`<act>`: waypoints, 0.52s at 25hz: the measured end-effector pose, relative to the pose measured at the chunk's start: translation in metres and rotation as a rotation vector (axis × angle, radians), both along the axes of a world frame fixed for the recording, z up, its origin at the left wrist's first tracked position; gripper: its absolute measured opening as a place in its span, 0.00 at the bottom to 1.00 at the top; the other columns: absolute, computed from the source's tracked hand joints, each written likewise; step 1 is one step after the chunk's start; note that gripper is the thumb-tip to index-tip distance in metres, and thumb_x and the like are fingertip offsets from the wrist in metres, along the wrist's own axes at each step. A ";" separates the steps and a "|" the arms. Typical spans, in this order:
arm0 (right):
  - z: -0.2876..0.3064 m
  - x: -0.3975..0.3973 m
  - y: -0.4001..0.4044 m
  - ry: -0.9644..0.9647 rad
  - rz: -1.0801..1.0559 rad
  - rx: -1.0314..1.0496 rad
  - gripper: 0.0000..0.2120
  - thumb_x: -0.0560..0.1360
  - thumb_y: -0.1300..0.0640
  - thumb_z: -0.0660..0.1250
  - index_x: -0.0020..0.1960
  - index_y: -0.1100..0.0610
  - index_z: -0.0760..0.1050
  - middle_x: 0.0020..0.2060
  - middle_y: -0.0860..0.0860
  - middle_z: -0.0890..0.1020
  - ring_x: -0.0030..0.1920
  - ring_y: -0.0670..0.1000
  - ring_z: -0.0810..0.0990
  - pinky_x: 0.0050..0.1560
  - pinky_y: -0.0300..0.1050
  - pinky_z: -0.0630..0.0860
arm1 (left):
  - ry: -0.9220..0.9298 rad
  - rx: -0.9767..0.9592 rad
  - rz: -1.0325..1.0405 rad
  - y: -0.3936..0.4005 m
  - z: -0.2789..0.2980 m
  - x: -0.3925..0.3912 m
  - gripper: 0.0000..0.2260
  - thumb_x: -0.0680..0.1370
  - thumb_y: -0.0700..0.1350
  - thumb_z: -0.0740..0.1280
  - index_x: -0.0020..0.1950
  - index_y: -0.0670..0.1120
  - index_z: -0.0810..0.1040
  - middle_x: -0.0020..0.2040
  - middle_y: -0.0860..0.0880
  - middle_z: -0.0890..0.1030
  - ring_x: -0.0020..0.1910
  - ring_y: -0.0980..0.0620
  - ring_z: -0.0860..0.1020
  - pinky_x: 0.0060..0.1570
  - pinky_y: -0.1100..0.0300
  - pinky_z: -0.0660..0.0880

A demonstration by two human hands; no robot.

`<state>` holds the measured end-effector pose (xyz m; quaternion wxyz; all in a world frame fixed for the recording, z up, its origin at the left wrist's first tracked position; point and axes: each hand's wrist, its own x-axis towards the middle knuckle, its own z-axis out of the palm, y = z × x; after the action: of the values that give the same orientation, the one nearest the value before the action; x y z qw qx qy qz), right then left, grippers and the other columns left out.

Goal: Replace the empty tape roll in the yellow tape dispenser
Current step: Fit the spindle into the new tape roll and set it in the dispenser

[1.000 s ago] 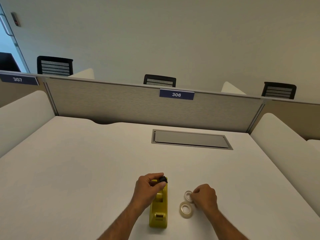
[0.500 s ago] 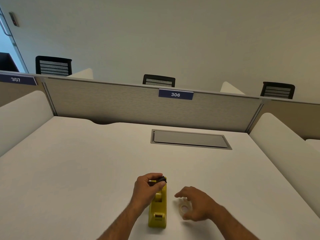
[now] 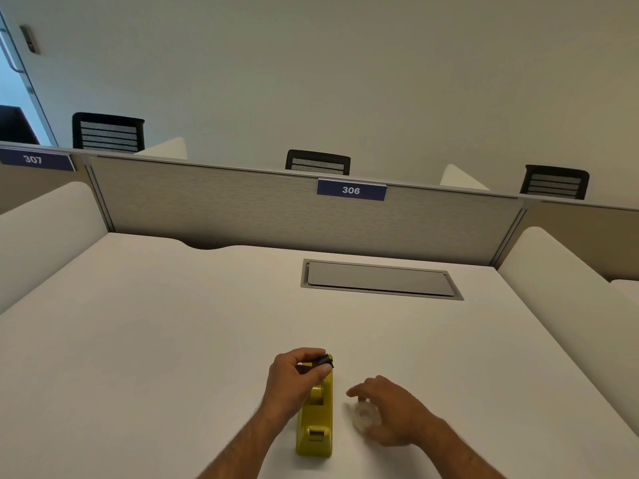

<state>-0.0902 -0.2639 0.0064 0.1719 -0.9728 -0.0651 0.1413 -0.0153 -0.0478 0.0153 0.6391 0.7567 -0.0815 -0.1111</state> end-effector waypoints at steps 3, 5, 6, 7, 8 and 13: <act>0.005 0.000 0.004 -0.117 -0.207 0.274 0.25 0.63 0.43 0.76 0.59 0.47 0.79 0.51 0.43 0.81 0.49 0.44 0.80 0.50 0.42 0.82 | -0.003 0.008 0.005 0.000 0.000 0.000 0.11 0.70 0.47 0.77 0.51 0.55 0.85 0.48 0.58 0.85 0.47 0.55 0.83 0.43 0.63 0.82; 0.012 0.003 0.009 -0.174 -0.348 0.439 0.24 0.60 0.44 0.79 0.54 0.50 0.81 0.49 0.44 0.82 0.44 0.46 0.83 0.42 0.39 0.83 | -0.006 0.019 0.007 0.000 0.000 0.000 0.11 0.70 0.47 0.77 0.51 0.56 0.85 0.47 0.59 0.85 0.47 0.56 0.83 0.42 0.65 0.81; 0.016 0.004 0.012 -0.188 -0.397 0.508 0.24 0.60 0.44 0.79 0.54 0.50 0.81 0.50 0.45 0.83 0.43 0.47 0.84 0.39 0.39 0.83 | -0.009 0.022 0.005 0.000 0.000 -0.001 0.10 0.70 0.47 0.77 0.50 0.57 0.85 0.46 0.60 0.85 0.46 0.57 0.83 0.41 0.66 0.80; 0.021 0.005 0.015 -0.194 -0.435 0.587 0.23 0.61 0.46 0.79 0.54 0.50 0.81 0.51 0.45 0.83 0.42 0.48 0.84 0.38 0.41 0.83 | -0.013 0.022 0.000 0.000 0.001 -0.001 0.10 0.70 0.47 0.77 0.48 0.59 0.84 0.45 0.61 0.85 0.45 0.59 0.83 0.39 0.68 0.79; 0.025 0.006 0.019 -0.198 -0.464 0.683 0.23 0.63 0.49 0.80 0.56 0.51 0.81 0.53 0.46 0.83 0.40 0.49 0.84 0.36 0.44 0.83 | -0.021 0.022 -0.007 0.000 0.002 -0.002 0.10 0.69 0.47 0.78 0.46 0.61 0.84 0.44 0.63 0.85 0.44 0.61 0.83 0.37 0.69 0.78; 0.041 0.010 0.035 -0.185 -0.535 0.986 0.14 0.72 0.50 0.74 0.57 0.48 0.82 0.53 0.52 0.84 0.37 0.56 0.86 0.31 0.47 0.81 | -0.054 0.030 -0.018 -0.003 0.003 -0.004 0.11 0.69 0.47 0.78 0.46 0.61 0.83 0.43 0.65 0.84 0.44 0.65 0.82 0.37 0.70 0.78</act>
<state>-0.0807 -0.2285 0.0476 0.6289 -0.7685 0.1103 -0.0403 -0.0195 -0.0509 0.0184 0.6242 0.7682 -0.1038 -0.0977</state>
